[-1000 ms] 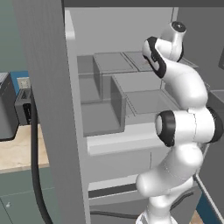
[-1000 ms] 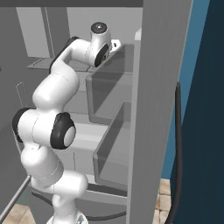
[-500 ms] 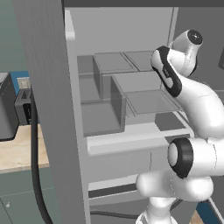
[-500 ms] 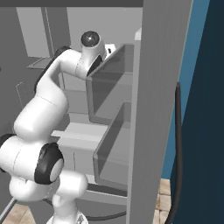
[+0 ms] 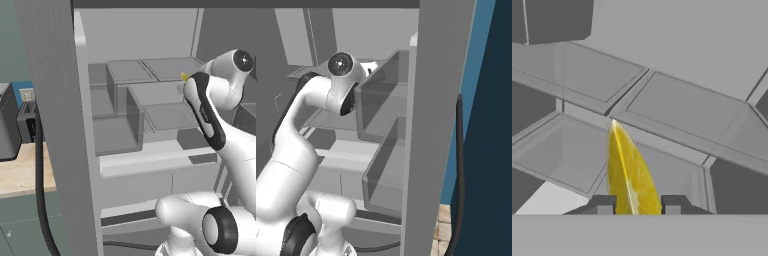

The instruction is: There is a bowl on the dining counter. Grab a lemon wedge from the fridge and place it in the bowl. Then get the liquor bottle and glass cup from the cabinet and place them next to the bowl.

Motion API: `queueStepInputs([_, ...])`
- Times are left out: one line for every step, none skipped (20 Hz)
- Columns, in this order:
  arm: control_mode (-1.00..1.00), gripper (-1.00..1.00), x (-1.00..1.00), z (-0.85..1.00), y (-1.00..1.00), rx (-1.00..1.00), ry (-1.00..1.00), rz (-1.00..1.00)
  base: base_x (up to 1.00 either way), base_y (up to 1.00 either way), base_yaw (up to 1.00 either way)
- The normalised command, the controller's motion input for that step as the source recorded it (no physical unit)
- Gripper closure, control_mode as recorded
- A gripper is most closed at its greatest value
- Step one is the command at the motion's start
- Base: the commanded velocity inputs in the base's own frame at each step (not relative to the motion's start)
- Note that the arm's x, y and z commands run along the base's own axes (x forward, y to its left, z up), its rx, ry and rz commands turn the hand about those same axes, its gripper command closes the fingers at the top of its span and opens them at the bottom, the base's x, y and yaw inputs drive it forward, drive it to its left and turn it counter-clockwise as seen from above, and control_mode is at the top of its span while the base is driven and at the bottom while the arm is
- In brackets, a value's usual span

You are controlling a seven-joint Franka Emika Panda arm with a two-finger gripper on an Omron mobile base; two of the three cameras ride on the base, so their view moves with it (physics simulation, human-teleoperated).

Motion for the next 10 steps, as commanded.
queueStepInputs([-1.00,1.00,-0.89,0.23,0.02,0.00,0.00,0.00,0.00,0.00,0.00])
queueStepInputs([-1.00,1.00,-0.93,0.28,0.01,0.00,0.00,0.00,0.00,0.00,0.00])
queueStepInputs([-1.00,1.00,-0.89,0.27,0.01,0.00,0.00,0.00,0.00,0.00,0.00])
queueStepInputs([-1.00,1.00,-0.87,0.26,0.02,0.00,0.00,0.00,0.00,0.00,0.00])
queueStepInputs([-1.00,1.00,-0.81,0.24,0.04,0.00,0.00,0.00,0.00,0.00,0.00])
queueStepInputs([-1.00,1.00,-0.71,0.20,0.08,0.00,0.00,0.00,0.00,0.00,0.00])
queueStepInputs([-1.00,1.00,-0.65,0.18,0.09,0.00,0.00,0.00,0.00,0.00,0.00])
queueStepInputs([-1.00,1.00,-0.64,0.17,0.07,0.00,0.00,0.00,0.00,0.00,0.00])
queueStepInputs([-1.00,1.00,-0.62,0.14,0.08,0.00,0.00,0.00,0.00,0.00,0.00])
queueStepInputs([-1.00,1.00,-0.61,0.14,0.08,0.00,0.00,0.00,0.00,0.00,0.00])
